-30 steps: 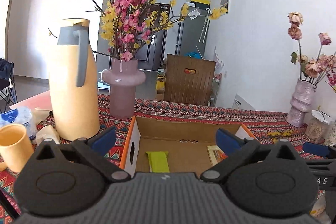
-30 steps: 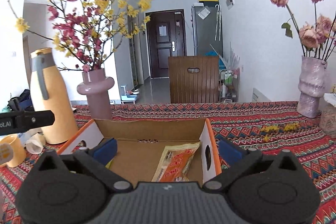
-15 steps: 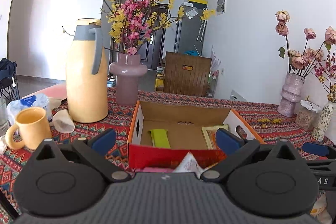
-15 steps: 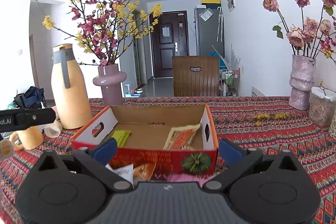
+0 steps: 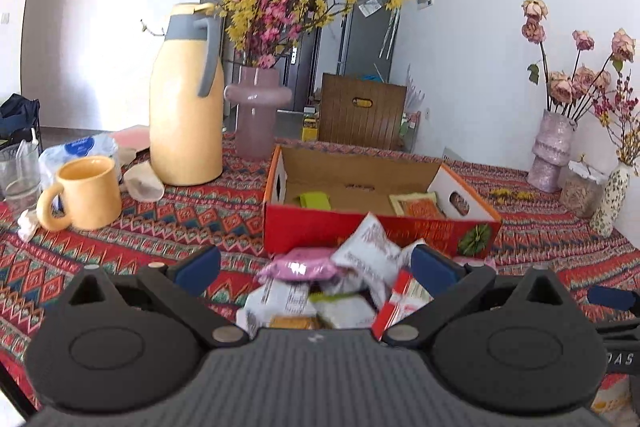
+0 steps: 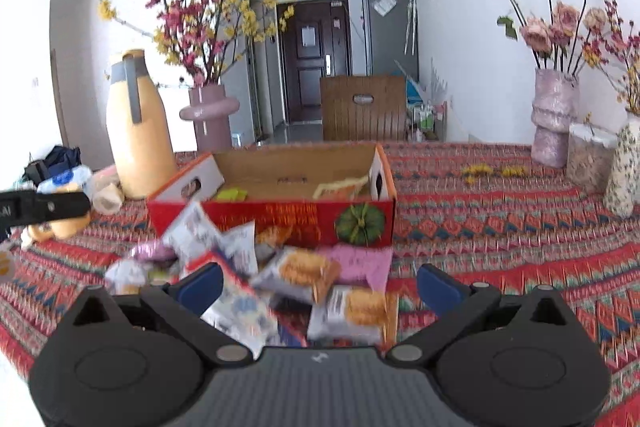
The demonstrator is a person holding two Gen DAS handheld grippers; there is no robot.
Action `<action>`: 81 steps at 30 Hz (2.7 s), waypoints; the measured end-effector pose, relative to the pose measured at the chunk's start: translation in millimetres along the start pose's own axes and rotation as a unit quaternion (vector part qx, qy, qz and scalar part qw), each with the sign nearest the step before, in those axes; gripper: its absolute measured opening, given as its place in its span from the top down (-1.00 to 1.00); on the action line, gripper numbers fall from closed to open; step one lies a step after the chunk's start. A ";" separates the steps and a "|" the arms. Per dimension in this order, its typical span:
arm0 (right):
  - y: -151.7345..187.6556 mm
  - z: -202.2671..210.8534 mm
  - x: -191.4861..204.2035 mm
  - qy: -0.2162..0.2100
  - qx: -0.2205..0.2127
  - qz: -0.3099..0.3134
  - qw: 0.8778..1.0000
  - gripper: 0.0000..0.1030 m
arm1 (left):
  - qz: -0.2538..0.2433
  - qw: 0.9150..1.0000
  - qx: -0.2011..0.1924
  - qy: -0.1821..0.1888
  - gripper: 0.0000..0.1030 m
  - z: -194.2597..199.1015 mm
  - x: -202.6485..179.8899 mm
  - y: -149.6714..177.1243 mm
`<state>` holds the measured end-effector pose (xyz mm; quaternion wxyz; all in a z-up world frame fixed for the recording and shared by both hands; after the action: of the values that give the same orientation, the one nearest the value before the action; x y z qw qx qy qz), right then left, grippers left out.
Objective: Organize snacks
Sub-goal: 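Move the right gripper back to the pile and grasp a white wrapper, then lift the white wrapper with the right gripper while the left grasps a cookie packet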
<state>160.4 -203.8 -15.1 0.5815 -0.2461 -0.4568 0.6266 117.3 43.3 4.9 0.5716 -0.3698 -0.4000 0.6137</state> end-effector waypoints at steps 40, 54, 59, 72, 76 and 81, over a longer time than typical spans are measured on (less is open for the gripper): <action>106.7 11.5 -0.8 0.009 0.040 0.036 0.999 -0.42 | 0.002 0.998 0.059 -0.001 -1.00 16.2 16.3 80.2; 107.4 17.5 -4.2 0.004 0.014 0.048 0.999 0.16 | 0.002 0.998 0.067 -0.001 -1.00 12.3 14.4 85.6; 105.3 20.2 -9.3 0.000 0.005 0.031 0.999 0.32 | 0.002 0.998 0.067 -0.001 -1.00 11.6 14.2 85.5; 86.4 24.9 -20.9 0.003 -0.028 0.015 0.999 0.64 | -0.005 0.996 0.082 -0.015 -1.00 -15.3 18.8 77.3; 78.6 23.4 -22.8 0.004 -0.040 0.010 0.999 0.67 | -0.007 0.996 0.086 -0.020 -1.00 -25.6 20.1 73.1; 66.2 21.7 -26.6 0.009 -0.057 0.005 0.998 0.67 | -0.012 0.995 0.095 -0.027 -1.00 -38.9 20.5 69.4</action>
<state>114.2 -229.2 -67.9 0.5680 -0.2865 -0.4850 0.6001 123.1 64.6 -74.2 0.6003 -0.2926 -0.3597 0.6517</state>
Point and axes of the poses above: each gripper's, at about its wrist camera, not at the fingertips, and z roughly against the way its jaws point, x to its left, y to its underside, the point moved 9 cm from there along -z, roughly the way its jaws point, and after that the axes turned 7 degrees about -z, right-handed, at the moved point
